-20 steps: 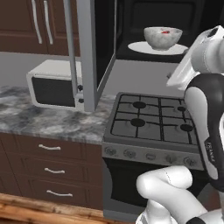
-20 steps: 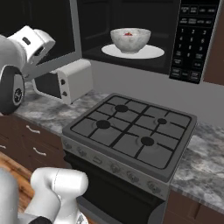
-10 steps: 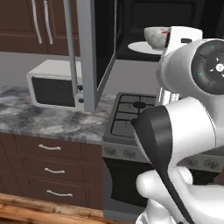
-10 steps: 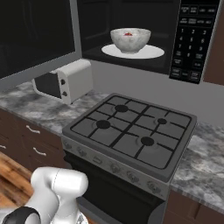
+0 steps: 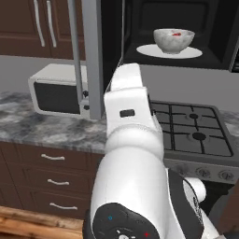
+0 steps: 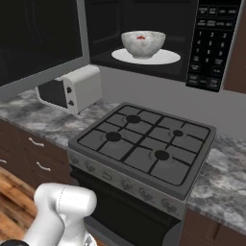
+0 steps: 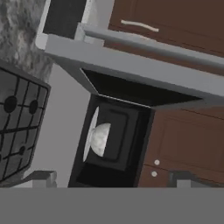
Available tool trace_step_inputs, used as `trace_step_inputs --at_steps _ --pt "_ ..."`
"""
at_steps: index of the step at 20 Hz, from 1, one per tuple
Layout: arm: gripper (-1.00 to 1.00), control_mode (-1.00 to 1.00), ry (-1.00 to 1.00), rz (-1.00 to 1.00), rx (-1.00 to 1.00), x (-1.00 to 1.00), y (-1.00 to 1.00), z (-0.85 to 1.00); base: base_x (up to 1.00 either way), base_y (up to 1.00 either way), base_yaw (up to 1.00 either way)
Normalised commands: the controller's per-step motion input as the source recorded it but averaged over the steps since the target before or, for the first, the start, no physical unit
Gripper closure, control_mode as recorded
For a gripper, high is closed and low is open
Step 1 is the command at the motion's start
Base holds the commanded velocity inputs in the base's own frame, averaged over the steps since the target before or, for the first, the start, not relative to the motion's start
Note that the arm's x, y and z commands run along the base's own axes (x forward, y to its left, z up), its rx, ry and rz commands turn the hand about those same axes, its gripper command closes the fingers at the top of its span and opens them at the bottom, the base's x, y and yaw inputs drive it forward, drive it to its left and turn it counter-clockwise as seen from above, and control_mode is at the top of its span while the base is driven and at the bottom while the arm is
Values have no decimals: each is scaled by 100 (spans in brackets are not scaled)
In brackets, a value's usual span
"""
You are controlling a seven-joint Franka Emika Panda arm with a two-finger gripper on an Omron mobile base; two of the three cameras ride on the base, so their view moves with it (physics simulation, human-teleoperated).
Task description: Place the bowl containing the tomato and onion in the microwave. Close the microwave door and press the start button to microwave the meal.
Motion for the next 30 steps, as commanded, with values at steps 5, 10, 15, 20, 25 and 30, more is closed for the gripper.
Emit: trace_step_inputs --at_steps 5,10,15,20,25,30 --pt "-100 -100 0 -14 -13 26 69 0 0 0 0" --pt "-100 -100 1 -18 -8 54 59 -1 0 0 0" --pt "-100 -100 6 -17 -3 66 52 0 0 0 0" --pt "-100 -100 9 -15 -1 69 50 0 0 0 0" --pt "-100 -100 5 -16 -1 62 48 0 0 0 0" --pt "-100 -100 0 -18 0 63 10 0 0 0 0"
